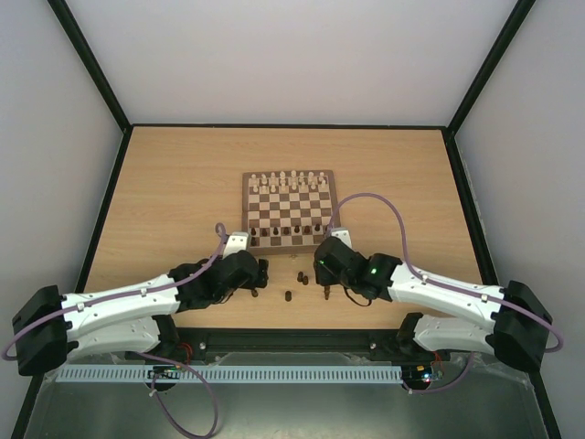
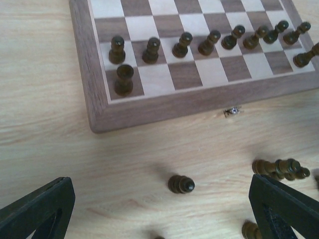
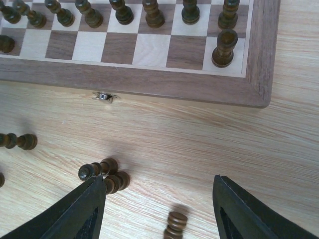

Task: Set up the chess pieces on the board
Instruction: Pick up the chess piece at the center of the board.

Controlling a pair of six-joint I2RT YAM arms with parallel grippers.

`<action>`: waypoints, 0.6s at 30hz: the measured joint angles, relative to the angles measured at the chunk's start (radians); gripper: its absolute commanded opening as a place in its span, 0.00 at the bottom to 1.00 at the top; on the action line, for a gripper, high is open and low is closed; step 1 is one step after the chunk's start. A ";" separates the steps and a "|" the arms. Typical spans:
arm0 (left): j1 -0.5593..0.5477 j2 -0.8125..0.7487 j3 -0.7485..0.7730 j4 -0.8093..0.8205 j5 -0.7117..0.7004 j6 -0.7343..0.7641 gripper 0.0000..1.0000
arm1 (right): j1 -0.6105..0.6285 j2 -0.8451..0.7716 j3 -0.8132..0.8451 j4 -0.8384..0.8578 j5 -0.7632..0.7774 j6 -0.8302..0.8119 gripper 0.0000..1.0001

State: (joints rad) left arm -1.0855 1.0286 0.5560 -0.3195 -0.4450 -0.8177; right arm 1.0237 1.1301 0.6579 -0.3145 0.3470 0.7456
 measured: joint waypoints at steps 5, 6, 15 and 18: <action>-0.015 0.006 0.000 -0.025 0.045 -0.037 0.99 | 0.000 -0.027 0.000 -0.003 0.002 -0.002 0.62; -0.021 0.015 -0.001 -0.026 0.053 -0.044 0.99 | 0.000 -0.027 0.000 -0.003 0.002 -0.003 0.62; -0.066 0.154 0.001 -0.028 0.079 -0.085 0.81 | 0.000 -0.059 -0.001 -0.003 0.001 -0.009 0.62; -0.067 0.219 0.016 -0.029 0.078 -0.079 0.76 | 0.000 -0.069 -0.003 -0.003 0.001 -0.013 0.62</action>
State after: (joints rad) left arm -1.1522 1.2472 0.5720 -0.3489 -0.3668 -0.8970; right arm 1.0237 1.0615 0.6552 -0.3176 0.3481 0.7326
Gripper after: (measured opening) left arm 0.800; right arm 0.619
